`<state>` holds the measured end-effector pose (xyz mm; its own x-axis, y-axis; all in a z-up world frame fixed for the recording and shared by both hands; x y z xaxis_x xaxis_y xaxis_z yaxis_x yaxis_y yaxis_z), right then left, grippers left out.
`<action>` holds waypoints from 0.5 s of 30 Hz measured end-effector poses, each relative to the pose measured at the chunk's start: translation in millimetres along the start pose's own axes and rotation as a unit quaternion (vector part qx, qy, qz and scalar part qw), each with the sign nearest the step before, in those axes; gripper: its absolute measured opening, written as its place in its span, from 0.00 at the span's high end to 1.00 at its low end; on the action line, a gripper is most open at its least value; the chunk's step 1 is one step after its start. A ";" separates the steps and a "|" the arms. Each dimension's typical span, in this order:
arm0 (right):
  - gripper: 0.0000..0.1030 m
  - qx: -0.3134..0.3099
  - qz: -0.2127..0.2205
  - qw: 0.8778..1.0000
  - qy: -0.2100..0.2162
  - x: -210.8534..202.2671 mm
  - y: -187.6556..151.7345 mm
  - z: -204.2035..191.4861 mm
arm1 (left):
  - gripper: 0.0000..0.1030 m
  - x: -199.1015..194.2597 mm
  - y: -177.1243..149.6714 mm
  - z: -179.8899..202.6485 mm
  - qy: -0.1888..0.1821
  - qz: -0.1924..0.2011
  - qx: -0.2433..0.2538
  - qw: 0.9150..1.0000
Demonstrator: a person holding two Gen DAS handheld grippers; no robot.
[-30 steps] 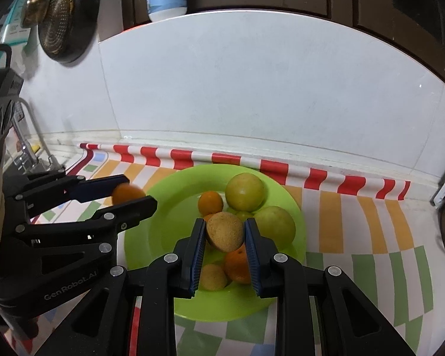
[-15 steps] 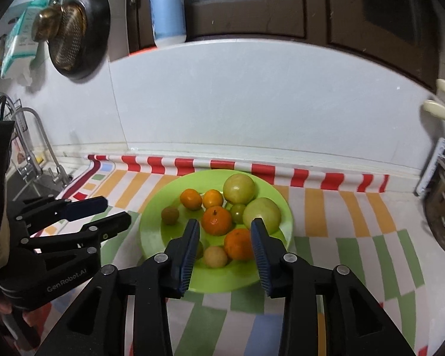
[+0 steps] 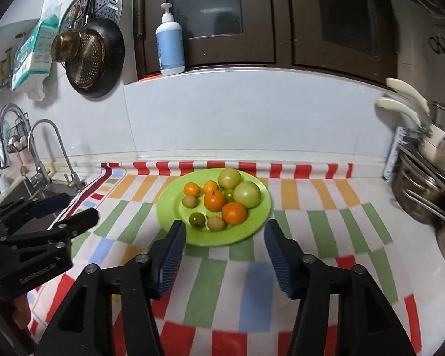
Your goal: Organize fruits
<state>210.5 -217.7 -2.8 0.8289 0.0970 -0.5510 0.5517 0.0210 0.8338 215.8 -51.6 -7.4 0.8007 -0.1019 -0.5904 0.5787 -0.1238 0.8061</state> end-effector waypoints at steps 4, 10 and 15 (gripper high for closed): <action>0.32 0.005 0.006 1.000 -0.006 -20.9 -8.2 0.5 | 0.34 -27.0 -5.5 -3.3 0.008 0.020 -0.002 1.000; 0.21 0.004 0.020 1.000 -0.019 -54.1 -18.1 -2.1 | 0.22 -53.3 -17.8 -8.8 0.016 0.026 -0.013 0.999; 0.17 0.006 0.029 0.999 -0.023 -75.2 -25.7 -4.2 | 0.17 -69.4 -29.2 -9.8 0.023 0.031 -0.014 0.999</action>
<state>133.6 -221.4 17.3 0.8625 0.0520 -0.5034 0.5038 0.0055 0.8638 144.9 -31.3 10.5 0.8404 -0.0634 -0.5382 0.5321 -0.0914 0.8417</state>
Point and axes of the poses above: each gripper's, at about its wrist camera, not at the fingertips, and x roughly the way its jaws point, z to its right, y to its top, the point moved 6 cm from there along x, roughly the way its jaws point, and after that the axes turned 1 degree about -x, right-handed, at the moved point
